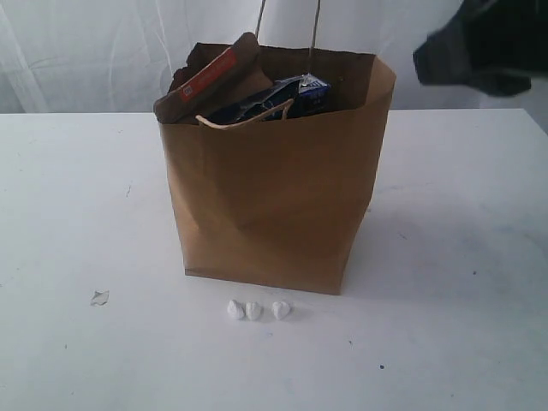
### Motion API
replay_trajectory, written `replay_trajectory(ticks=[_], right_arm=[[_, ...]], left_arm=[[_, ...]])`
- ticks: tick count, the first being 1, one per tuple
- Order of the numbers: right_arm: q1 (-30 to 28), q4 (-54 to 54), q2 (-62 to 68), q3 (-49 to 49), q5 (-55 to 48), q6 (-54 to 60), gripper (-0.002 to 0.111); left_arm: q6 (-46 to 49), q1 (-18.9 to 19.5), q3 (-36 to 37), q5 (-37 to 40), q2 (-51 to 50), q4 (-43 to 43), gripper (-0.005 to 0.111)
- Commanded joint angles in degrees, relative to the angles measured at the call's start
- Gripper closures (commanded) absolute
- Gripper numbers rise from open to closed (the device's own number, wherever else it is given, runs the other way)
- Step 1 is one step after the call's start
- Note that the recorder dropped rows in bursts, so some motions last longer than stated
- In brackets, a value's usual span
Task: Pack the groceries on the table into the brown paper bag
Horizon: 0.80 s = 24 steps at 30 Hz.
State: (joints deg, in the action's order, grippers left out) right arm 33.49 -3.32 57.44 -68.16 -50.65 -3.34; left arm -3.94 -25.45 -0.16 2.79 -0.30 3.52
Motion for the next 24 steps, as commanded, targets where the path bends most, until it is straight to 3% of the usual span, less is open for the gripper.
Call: replay_trajectory(ticks=[1, 11, 24], right_arm=[[2.94, 0.07, -0.98, 3.71, -4.54, 0.71, 0.067], [11.34, 7.60, 1.39, 13.00, -6.26, 18.70, 0.067], [12.32, 12.70, 19.35, 13.64, 4.04, 33.25, 0.062]], left_arm=[[-0.03, 0.19, 0.16, -0.14, 0.30, 0.59, 0.107], [-0.03, 0.19, 0.16, -0.14, 0.30, 0.59, 0.107], [-0.03, 0.19, 0.16, -0.14, 0.30, 0.59, 0.107]])
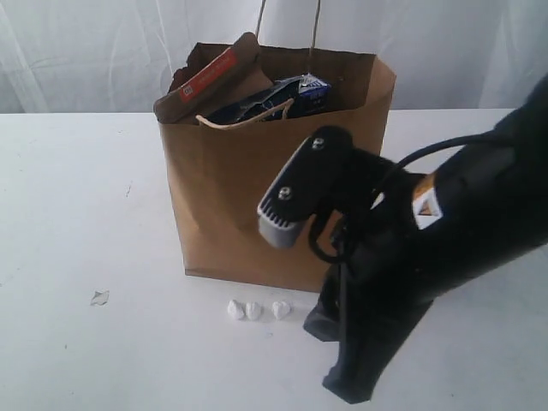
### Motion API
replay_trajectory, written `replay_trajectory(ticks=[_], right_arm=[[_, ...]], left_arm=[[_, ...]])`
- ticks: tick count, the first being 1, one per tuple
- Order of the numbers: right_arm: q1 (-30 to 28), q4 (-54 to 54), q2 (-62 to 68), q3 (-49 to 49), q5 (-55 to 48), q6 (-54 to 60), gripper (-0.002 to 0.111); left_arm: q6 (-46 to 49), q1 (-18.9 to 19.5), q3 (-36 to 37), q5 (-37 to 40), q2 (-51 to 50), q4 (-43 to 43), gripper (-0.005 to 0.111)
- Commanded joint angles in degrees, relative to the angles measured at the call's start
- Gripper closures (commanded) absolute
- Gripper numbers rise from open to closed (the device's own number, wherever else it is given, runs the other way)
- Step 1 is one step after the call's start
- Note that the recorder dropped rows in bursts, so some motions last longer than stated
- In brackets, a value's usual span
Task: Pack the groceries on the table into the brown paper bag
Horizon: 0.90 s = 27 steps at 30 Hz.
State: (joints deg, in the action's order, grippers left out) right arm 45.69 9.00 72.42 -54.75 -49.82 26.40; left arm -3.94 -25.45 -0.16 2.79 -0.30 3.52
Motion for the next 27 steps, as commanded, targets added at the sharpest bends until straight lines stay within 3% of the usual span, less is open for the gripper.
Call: replay_trajectory(ticks=[1, 11, 19, 27], right_arm=[[0.12, 0.38, 5.89, 0.23, 3.91, 4.10, 0.061], [1.85, 0.14, 18.27, 0.23, 12.05, 12.30, 0.058], [1.85, 0.02, 24.62, 0.23, 17.72, 11.72, 0.059], [1.85, 0.02, 28.43, 0.23, 23.47, -14.19, 0.059]], left_arm=[[-0.03, 0.19, 0.16, -0.14, 0.30, 0.59, 0.107], [-0.03, 0.19, 0.16, -0.14, 0.30, 0.59, 0.107], [-0.03, 0.19, 0.16, -0.14, 0.30, 0.59, 0.107], [-0.03, 0.19, 0.16, -0.14, 0.30, 0.59, 0.107]])
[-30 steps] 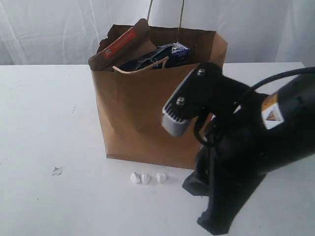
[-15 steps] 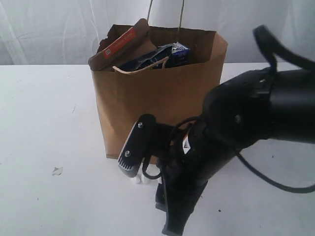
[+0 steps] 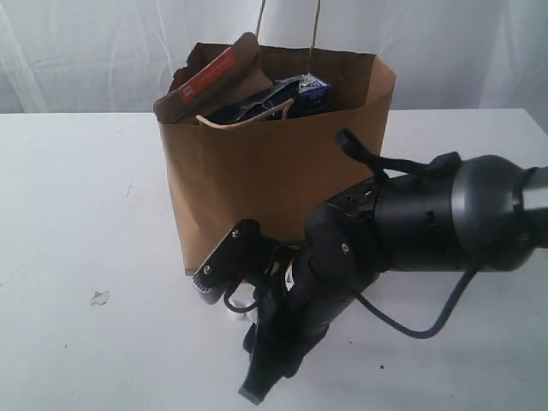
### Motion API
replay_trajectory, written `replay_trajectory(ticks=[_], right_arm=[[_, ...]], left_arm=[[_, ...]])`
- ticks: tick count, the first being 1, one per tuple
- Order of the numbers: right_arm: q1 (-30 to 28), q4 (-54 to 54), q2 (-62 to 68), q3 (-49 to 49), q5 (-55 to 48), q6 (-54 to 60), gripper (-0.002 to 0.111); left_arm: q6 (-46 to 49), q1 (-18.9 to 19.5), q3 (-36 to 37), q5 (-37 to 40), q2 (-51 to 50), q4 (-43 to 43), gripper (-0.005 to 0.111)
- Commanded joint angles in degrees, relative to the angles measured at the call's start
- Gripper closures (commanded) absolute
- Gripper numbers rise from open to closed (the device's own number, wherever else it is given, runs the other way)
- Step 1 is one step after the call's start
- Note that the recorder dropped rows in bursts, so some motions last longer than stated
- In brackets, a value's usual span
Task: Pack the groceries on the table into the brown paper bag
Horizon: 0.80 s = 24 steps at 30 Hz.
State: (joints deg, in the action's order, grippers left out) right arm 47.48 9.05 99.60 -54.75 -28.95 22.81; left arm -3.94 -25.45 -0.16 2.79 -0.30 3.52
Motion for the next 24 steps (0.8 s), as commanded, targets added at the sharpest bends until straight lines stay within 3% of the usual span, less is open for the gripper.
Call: replay_trajectory(ticks=[1, 13, 24], right_arm=[[0.05, -0.02, 1.55, 0.23, 3.13, -12.54, 0.059], [-2.47, -1.47, 2.28, 0.23, 8.18, -33.30, 0.059], [-5.93, -3.96, 2.28, 2.90, 11.49, -33.53, 0.059]], left_arm=[[-0.03, 0.19, 0.16, -0.14, 0.30, 0.59, 0.107], [-0.03, 0.19, 0.16, -0.14, 0.30, 0.59, 0.107], [-0.03, 0.19, 0.16, -0.14, 0.30, 0.59, 0.107]])
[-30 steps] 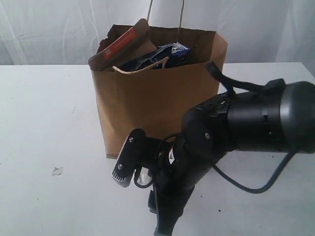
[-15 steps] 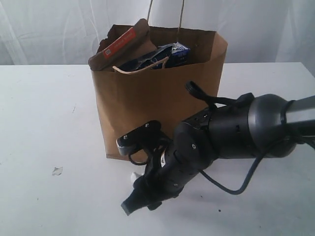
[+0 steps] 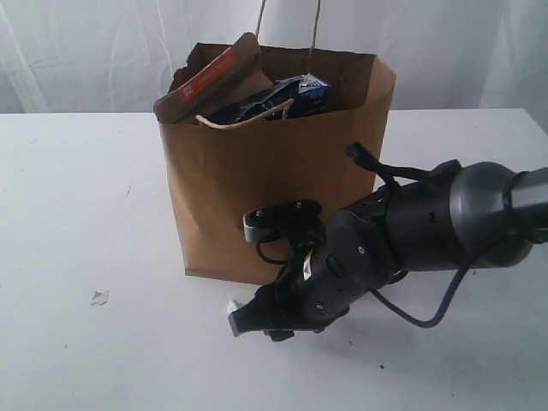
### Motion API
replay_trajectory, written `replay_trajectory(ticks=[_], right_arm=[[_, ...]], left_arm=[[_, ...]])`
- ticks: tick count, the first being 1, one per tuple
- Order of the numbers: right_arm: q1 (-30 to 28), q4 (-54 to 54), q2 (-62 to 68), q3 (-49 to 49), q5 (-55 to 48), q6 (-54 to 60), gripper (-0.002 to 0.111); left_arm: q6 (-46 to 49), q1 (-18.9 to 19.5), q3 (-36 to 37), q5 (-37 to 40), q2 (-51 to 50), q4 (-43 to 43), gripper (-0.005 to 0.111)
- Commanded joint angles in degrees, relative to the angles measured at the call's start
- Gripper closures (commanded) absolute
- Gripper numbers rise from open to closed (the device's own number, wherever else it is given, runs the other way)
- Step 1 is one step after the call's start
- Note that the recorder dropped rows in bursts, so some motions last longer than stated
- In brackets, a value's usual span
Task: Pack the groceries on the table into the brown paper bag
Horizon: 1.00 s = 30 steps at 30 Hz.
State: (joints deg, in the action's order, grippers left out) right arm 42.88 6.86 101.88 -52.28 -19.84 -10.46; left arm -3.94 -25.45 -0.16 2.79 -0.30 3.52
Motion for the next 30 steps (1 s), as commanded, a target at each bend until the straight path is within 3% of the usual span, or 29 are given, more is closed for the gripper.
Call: replay_trajectory(ticks=[1, 17, 25, 30], right_arm=[[-1.66, -1.78, 0.00, 0.43, 2.51, -0.25, 0.059], [-2.24, -1.67, 3.88, 0.43, 6.66, 0.03, 0.059], [-2.24, -1.32, 3.99, 0.32, 8.18, 0.03, 0.069], [-2.24, -1.32, 3.99, 0.32, 8.18, 0.03, 0.083]], left_arm=[[-0.03, 0.19, 0.16, -0.14, 0.30, 0.59, 0.107], [-0.03, 0.19, 0.16, -0.14, 0.30, 0.59, 0.107], [-0.03, 0.19, 0.16, -0.14, 0.30, 0.59, 0.107], [-0.03, 0.19, 0.16, -0.14, 0.30, 0.59, 0.107]])
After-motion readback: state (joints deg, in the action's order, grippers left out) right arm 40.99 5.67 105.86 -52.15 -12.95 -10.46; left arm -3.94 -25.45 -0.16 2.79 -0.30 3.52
